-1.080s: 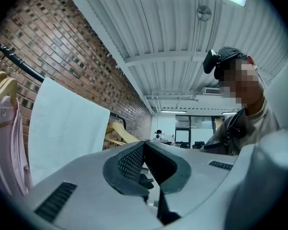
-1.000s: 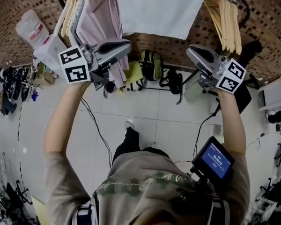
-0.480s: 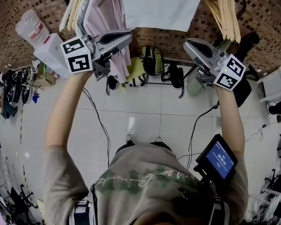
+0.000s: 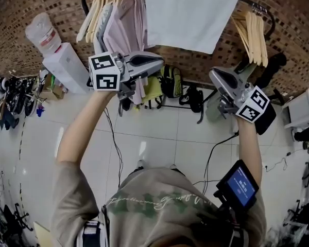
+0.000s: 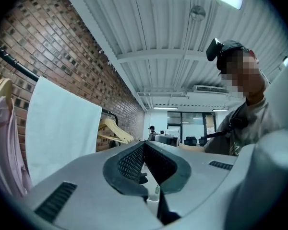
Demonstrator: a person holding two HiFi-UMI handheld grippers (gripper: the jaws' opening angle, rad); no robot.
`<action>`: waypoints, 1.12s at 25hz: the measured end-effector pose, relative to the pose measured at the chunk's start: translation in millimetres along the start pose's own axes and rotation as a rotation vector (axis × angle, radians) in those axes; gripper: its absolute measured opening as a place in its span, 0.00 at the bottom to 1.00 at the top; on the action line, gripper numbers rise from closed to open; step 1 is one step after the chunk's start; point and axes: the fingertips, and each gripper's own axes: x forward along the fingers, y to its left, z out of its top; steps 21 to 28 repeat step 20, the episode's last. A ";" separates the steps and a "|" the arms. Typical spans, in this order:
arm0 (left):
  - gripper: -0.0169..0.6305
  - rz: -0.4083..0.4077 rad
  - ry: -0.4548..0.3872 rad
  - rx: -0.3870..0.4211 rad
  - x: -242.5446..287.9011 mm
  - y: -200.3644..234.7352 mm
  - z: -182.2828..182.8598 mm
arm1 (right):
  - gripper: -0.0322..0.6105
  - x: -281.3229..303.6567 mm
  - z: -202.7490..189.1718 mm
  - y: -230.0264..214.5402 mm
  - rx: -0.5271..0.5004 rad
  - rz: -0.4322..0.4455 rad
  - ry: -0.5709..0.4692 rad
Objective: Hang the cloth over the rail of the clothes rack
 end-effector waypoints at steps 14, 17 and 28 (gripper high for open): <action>0.03 0.039 -0.024 0.025 3.2 8.2 -12.7 | 0.06 -15.9 9.9 -12.5 0.006 -0.032 -0.016; 0.03 0.035 -0.037 0.030 3.8 5.2 -12.4 | 0.06 -18.5 10.2 -10.1 0.006 -0.032 -0.020; 0.03 0.035 -0.040 0.024 4.2 2.2 -15.2 | 0.06 -22.1 8.7 -7.2 0.015 -0.034 -0.024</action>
